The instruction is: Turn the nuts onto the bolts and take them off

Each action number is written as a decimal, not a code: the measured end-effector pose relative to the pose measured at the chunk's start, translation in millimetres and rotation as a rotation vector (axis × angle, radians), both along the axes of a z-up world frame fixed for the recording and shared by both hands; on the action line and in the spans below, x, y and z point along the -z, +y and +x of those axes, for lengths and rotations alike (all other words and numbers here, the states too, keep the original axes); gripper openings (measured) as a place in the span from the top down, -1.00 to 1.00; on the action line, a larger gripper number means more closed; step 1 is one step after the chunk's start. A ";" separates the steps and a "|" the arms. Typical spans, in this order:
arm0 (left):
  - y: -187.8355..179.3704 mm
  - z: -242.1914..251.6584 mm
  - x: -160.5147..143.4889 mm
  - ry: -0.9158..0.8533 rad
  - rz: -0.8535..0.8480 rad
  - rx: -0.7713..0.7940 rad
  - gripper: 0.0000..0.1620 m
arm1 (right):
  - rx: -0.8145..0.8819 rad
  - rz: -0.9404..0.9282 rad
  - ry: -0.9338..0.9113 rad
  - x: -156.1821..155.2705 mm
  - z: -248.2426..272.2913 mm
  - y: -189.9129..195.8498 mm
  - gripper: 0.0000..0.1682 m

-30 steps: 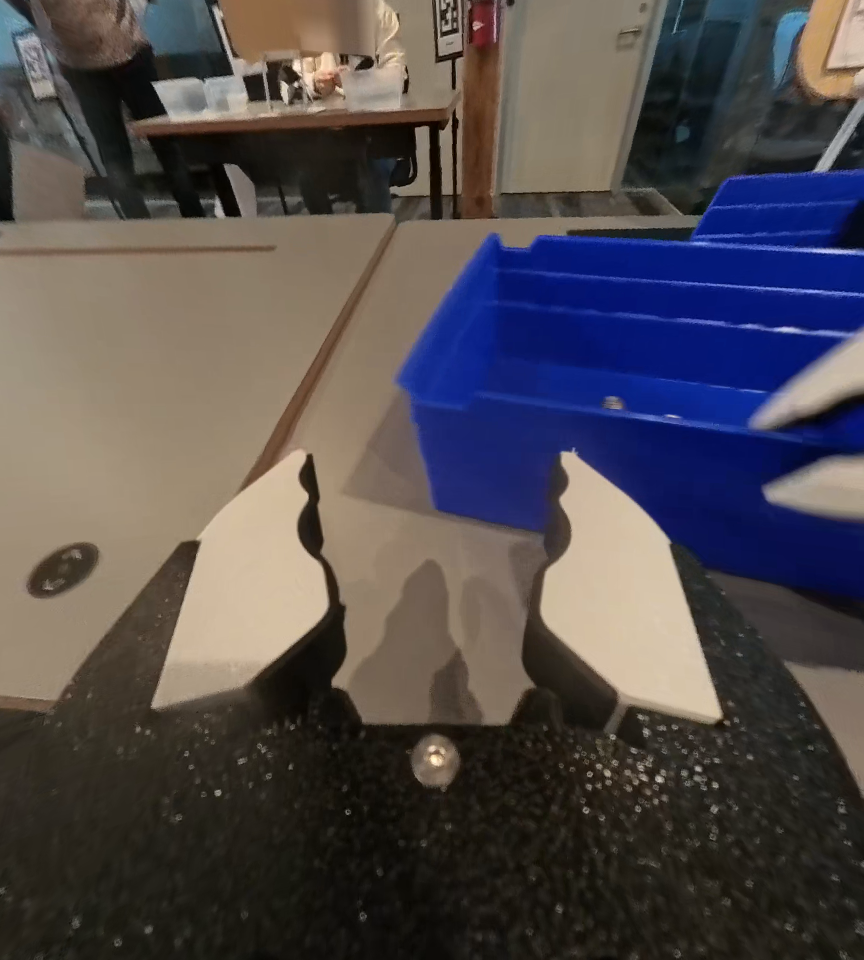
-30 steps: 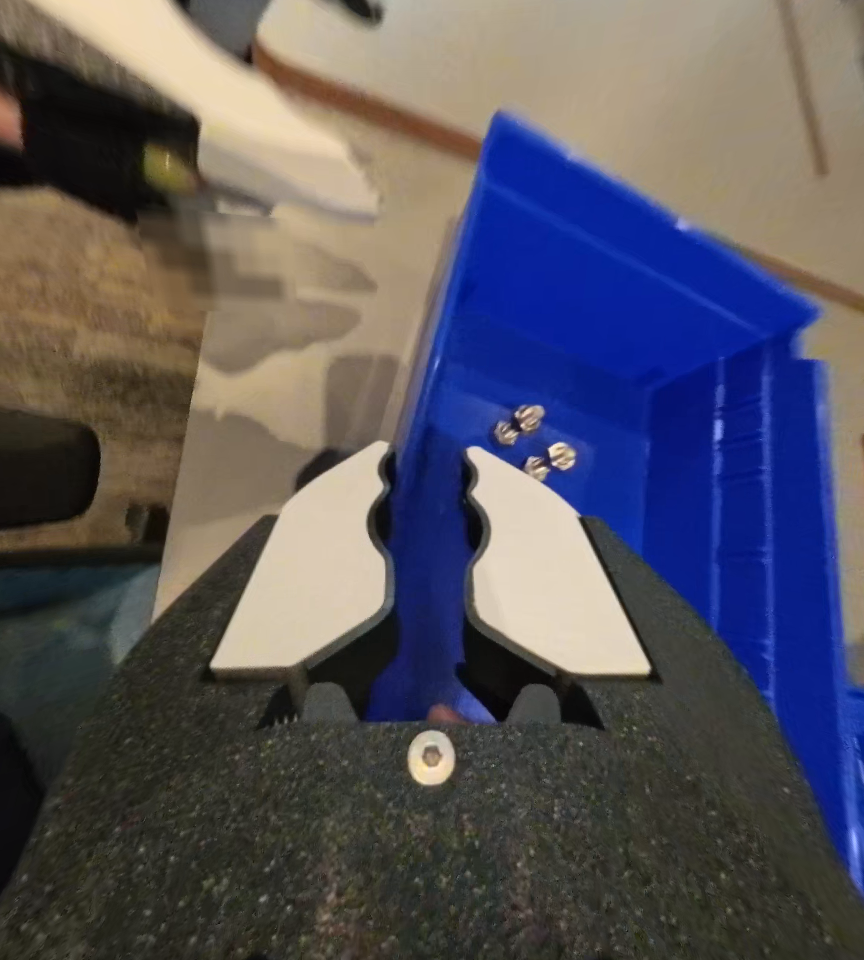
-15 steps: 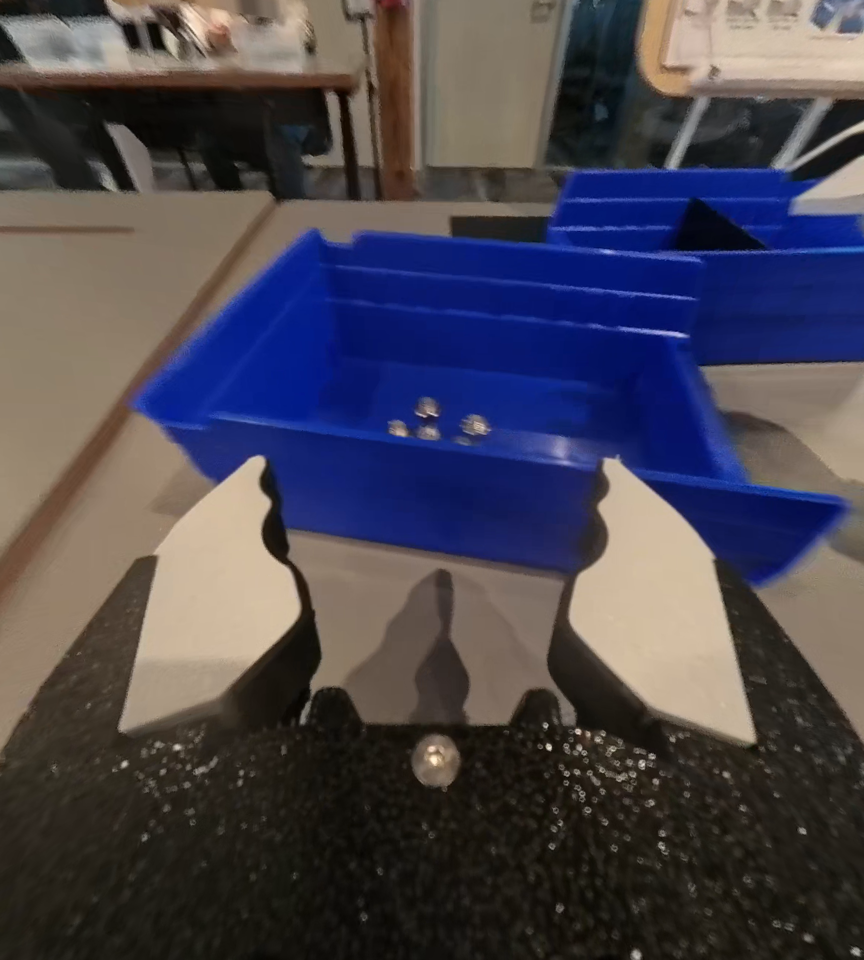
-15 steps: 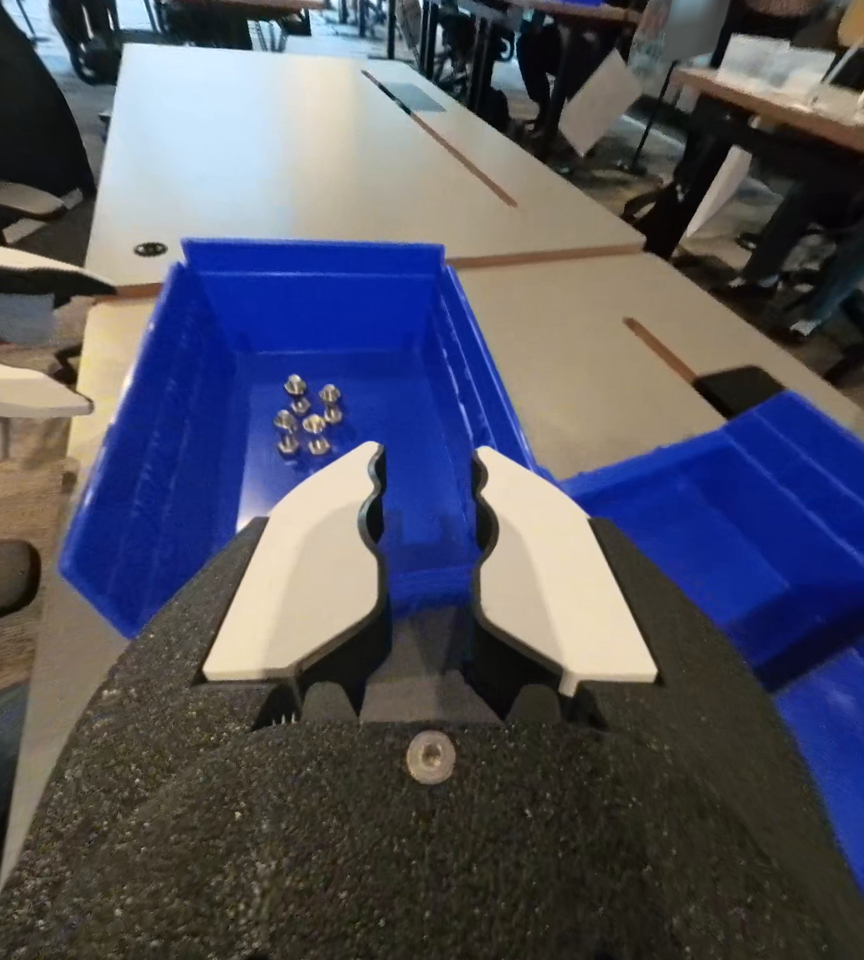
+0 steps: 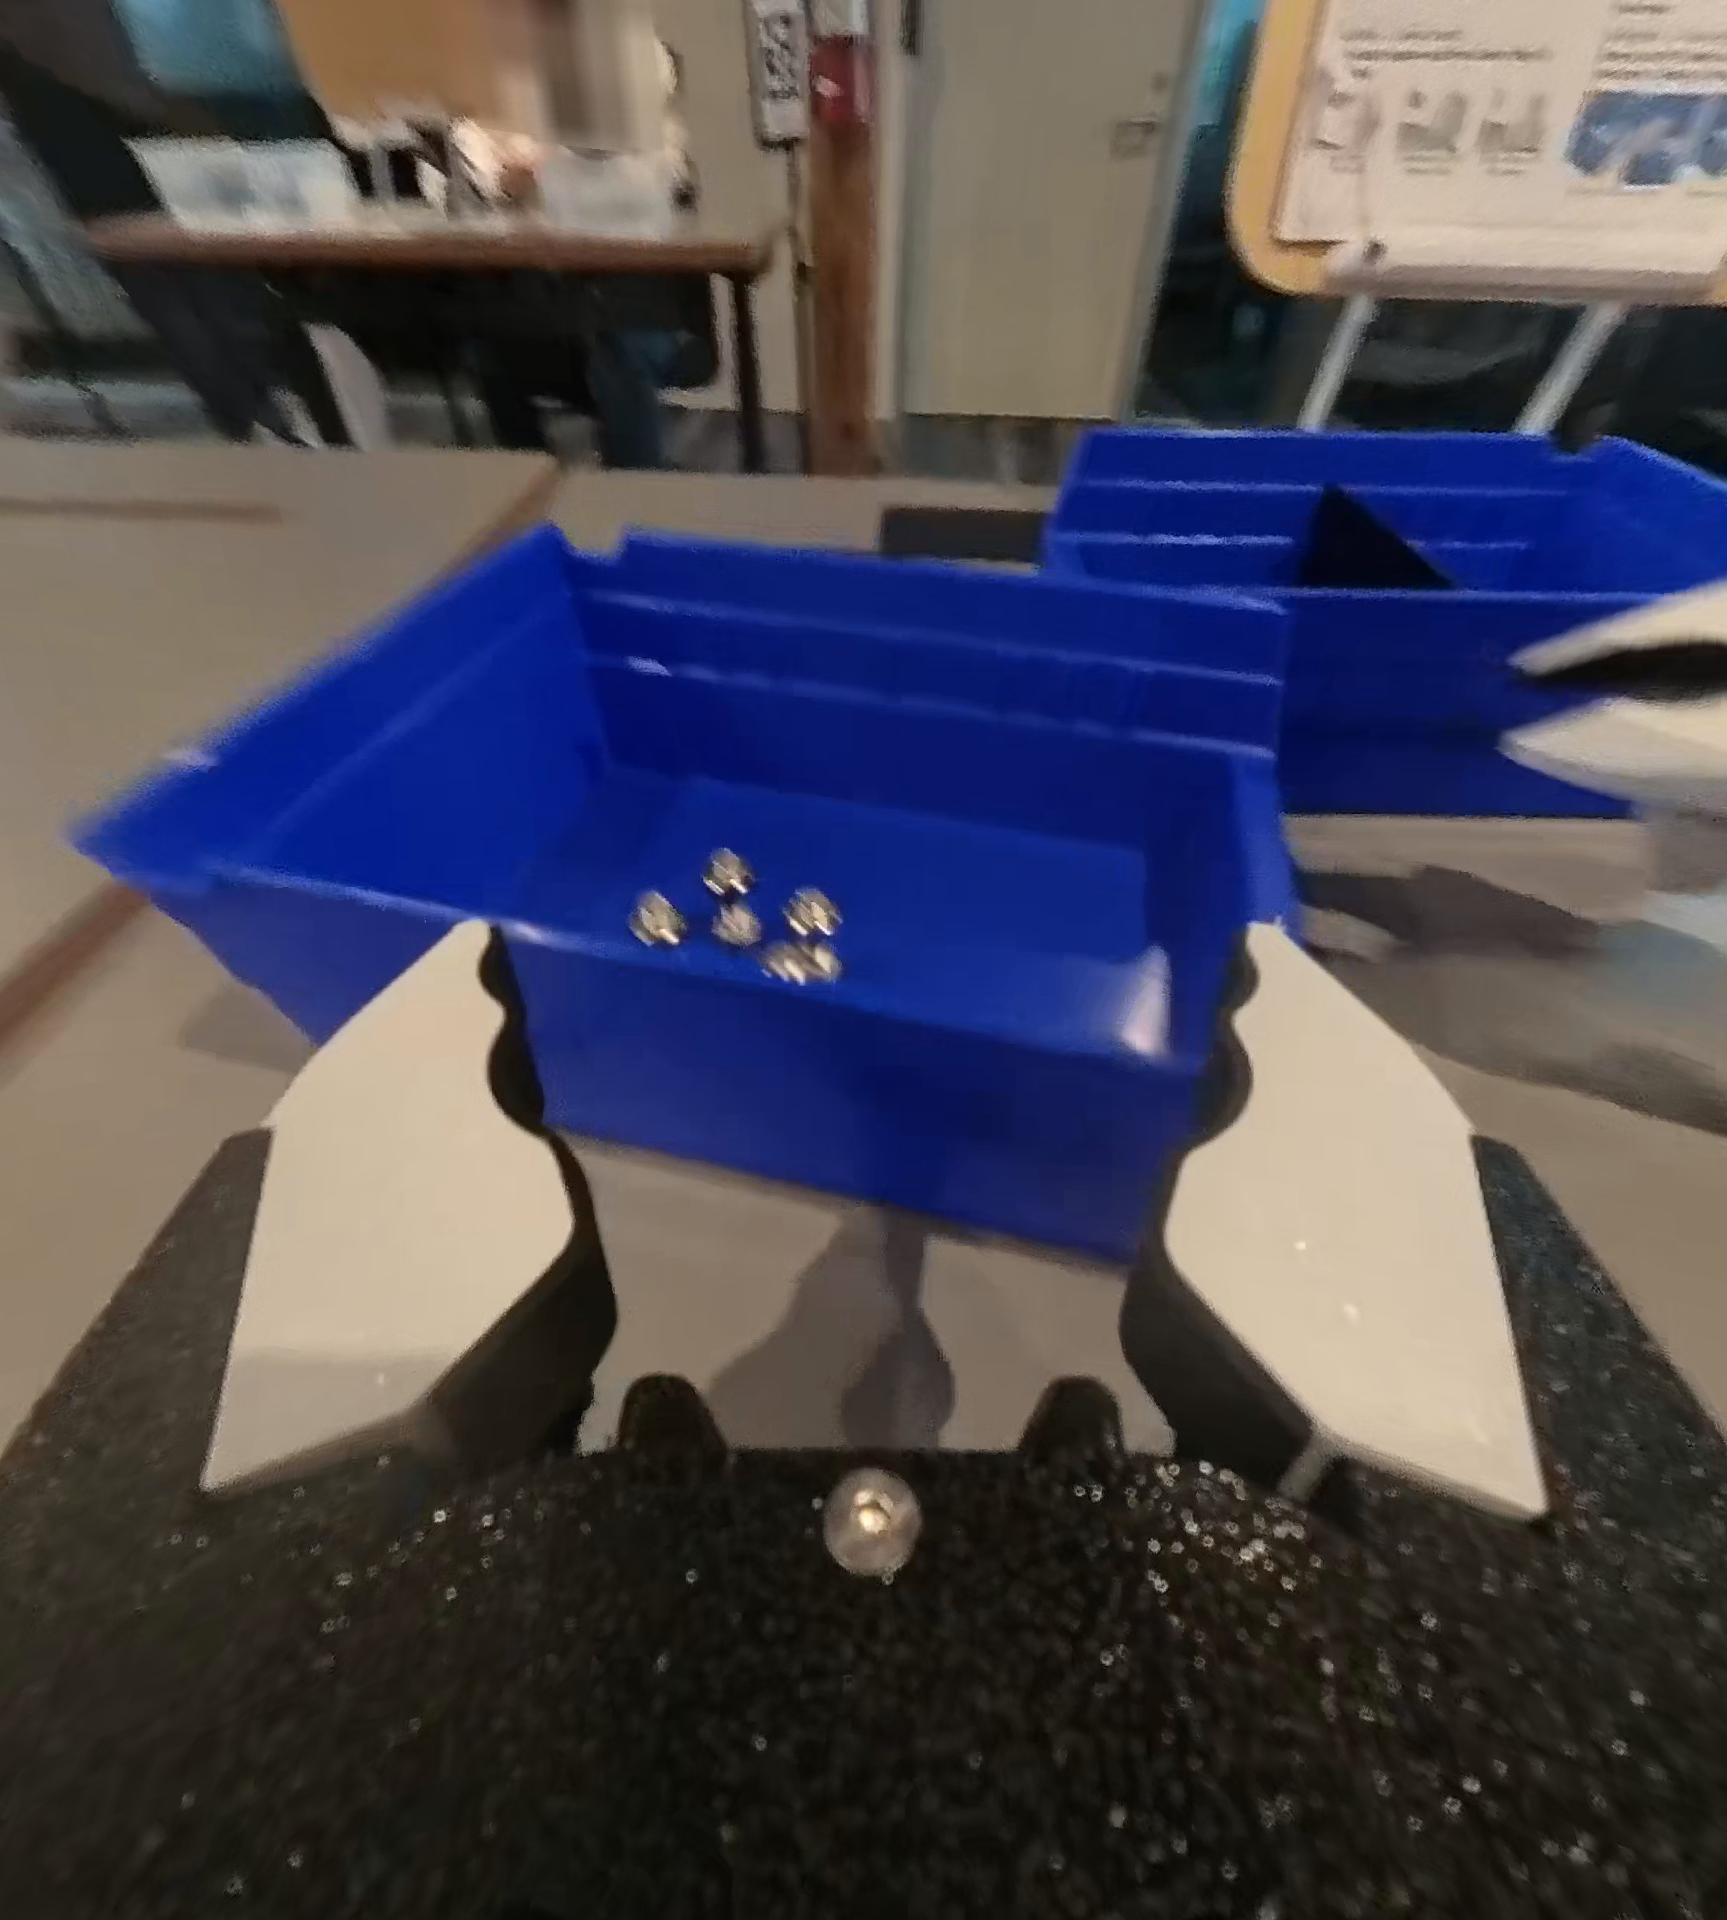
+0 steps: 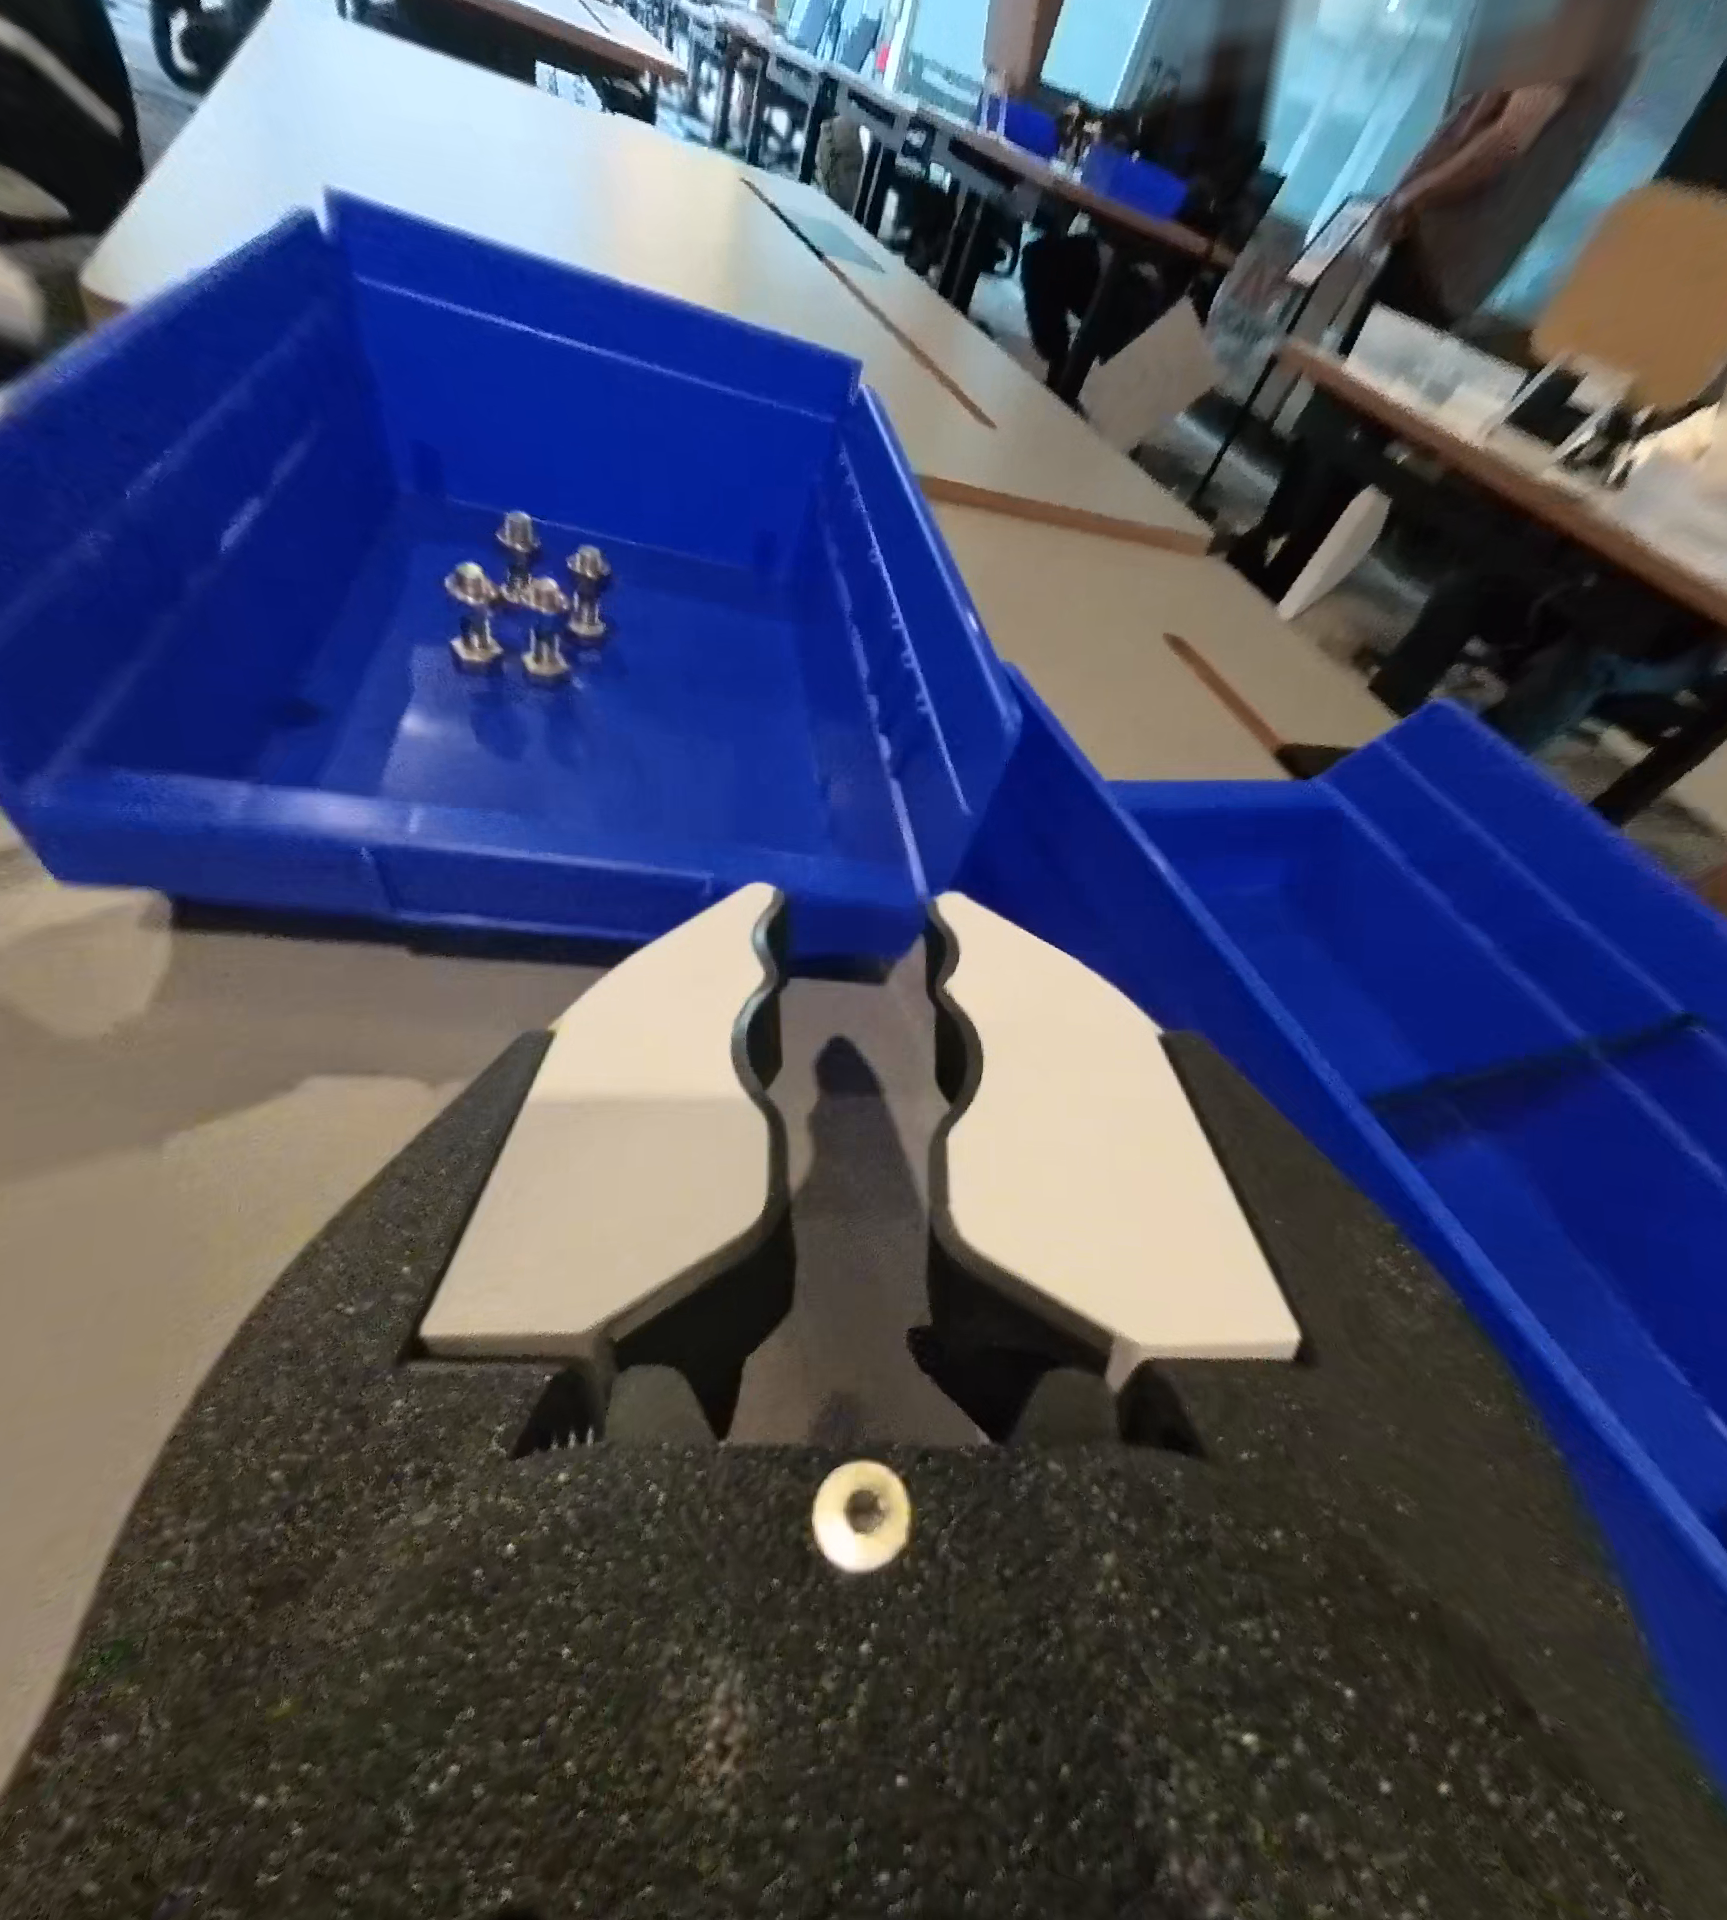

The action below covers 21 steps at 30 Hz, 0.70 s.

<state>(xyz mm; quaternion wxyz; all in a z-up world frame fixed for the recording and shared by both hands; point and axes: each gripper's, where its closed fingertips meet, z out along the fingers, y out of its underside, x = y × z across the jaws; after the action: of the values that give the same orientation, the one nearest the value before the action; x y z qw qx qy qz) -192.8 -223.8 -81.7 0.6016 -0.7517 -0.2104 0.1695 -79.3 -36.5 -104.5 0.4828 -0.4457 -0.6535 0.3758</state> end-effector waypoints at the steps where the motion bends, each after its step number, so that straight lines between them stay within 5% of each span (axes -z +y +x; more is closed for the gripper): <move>1: 1.4 -3.0 -4.3 0.025 -0.011 -0.019 -0.54 | -0.002 0.017 0.021 1.6 5.7 1.9 0.73; 13: 19.6 51.2 25.7 0.135 -0.221 0.007 -0.81 | -0.004 -0.073 0.126 7.2 27.0 10.0 0.80; 21: 18.6 35.7 37.2 0.296 -0.343 -0.095 -0.81 | 0.007 -0.098 0.130 7.6 28.2 14.5 0.80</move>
<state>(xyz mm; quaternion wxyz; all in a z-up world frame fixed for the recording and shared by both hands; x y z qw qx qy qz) -157.1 -205.2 -118.9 0.4807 -0.7990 -0.1232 0.3395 -51.2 -22.0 -112.0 0.5030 -0.4456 -0.6000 0.4340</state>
